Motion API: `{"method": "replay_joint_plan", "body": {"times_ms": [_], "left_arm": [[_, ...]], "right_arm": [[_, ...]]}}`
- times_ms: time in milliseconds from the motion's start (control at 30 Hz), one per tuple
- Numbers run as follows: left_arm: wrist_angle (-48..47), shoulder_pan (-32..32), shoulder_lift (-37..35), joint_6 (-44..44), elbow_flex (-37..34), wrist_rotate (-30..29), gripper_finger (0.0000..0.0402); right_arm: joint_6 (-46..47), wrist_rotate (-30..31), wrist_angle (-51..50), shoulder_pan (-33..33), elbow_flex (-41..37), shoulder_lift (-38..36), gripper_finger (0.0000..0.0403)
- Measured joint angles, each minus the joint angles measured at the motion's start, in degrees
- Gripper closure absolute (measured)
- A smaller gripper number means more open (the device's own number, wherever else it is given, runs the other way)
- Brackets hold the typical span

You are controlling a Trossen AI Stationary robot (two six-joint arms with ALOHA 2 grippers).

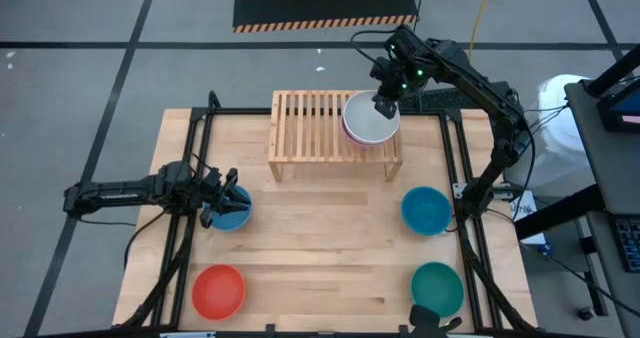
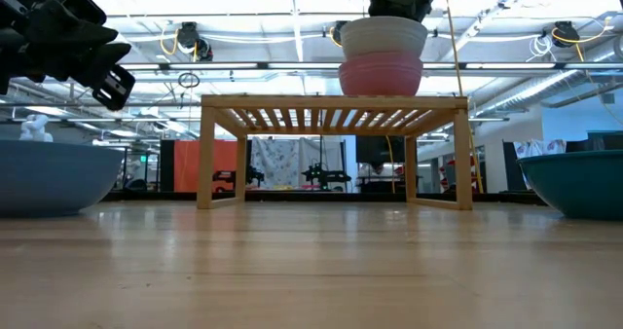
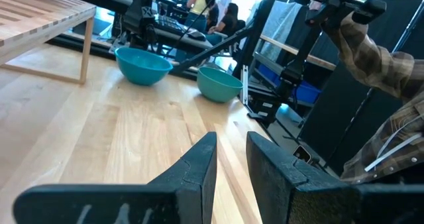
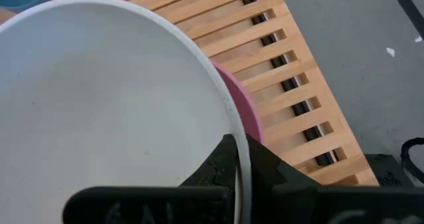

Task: Place and stack bowls onto a shelf
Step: Stack the white bowl on top of the pink bowl on the shelf

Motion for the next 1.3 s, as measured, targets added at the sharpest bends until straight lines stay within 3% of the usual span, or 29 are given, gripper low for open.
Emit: {"method": "replay_joint_plan", "body": {"times_ms": [633, 1300], "left_arm": [[0.0, 0.0, 0.0, 0.0, 0.0, 0.0, 0.0314], [0.0, 0.0, 0.0, 0.0, 0.0, 0.0, 0.0314]], "right_arm": [[-1.5, -0.1, 6.7, 0.0, -7.1, 0.0, 0.0400], [1.3, 0.2, 7.8, 0.0, -7.1, 0.0, 0.0327]]}}
